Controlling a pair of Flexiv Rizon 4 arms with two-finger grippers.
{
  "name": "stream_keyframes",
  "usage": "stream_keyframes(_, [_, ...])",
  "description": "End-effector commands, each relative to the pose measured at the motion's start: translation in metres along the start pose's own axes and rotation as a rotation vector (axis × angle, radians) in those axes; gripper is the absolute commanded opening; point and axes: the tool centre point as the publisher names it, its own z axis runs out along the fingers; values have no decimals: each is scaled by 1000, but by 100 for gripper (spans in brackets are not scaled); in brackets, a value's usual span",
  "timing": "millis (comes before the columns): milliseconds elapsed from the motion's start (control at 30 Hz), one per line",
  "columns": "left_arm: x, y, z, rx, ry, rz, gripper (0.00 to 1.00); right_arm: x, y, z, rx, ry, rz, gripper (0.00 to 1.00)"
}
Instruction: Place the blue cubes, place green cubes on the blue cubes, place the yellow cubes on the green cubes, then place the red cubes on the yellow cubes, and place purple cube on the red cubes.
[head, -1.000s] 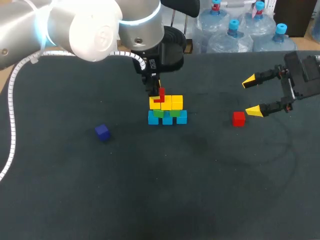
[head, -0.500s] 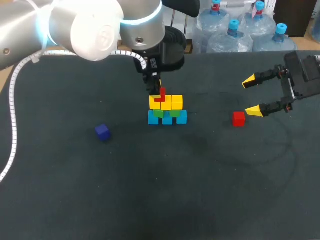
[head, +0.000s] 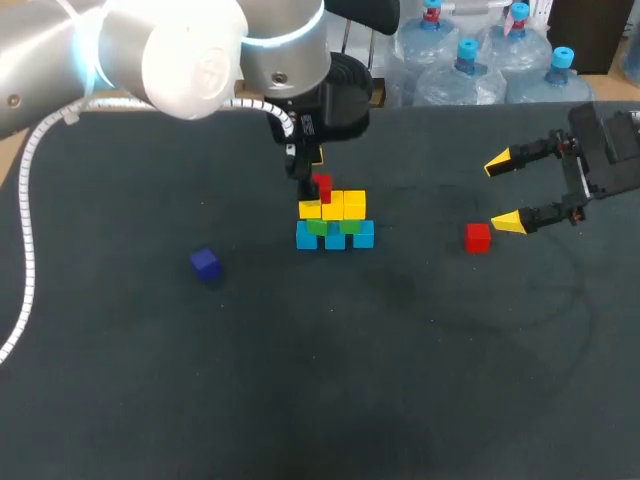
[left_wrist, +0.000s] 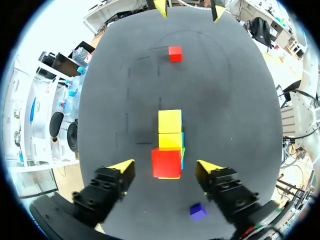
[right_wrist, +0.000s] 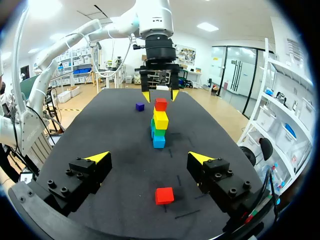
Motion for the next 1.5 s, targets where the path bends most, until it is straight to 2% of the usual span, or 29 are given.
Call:
stream_keyframes(33, [1,5,-8,-5,-3,-9,100,0,0,0,1,-1,-1,100])
stream_keyframes(167, [5,7,-23,-67,-61,-5,100,0,0,0,1,-1,-1,100])
stream_keyframes(233, [11,10,-33,-72,-119,-47,100,0,0,0,1,-1,-1,100])
stream_keyframes(300, [18,11,-42,-116,-135,-58,100,0,0,0,1,-1,-1,100])
stream_keyframes(533, [48,10,-70,-188,-176,-116,100,0,0,0,1,-1,-1,100])
stream_keyframes(767, [74,6,-86,-211,-246,-208,100,0,0,0,1,-1,-1,100])
stream_keyframes(833, [81,3,-89,-205,-288,-232,100,0,0,0,1,-1,-1,100])
stream_keyframes(867, [85,0,-90,-213,-289,-225,100,0,0,0,1,-1,-1,100])
stream_keyframes(933, [92,-5,-93,-200,-346,-235,100,0,0,0,1,-1,-1,100])
stream_keyframes(1167, [117,-22,-93,-175,-409,-250,100,0,0,0,1,-1,-1,100])
stream_keyframes(1367, [140,-37,-97,-155,-538,-208,100,0,0,0,1,-1,-1,100])
stream_keyframes(1500, [152,-44,-97,-166,-556,-220,100,0,0,0,1,-1,-1,100])
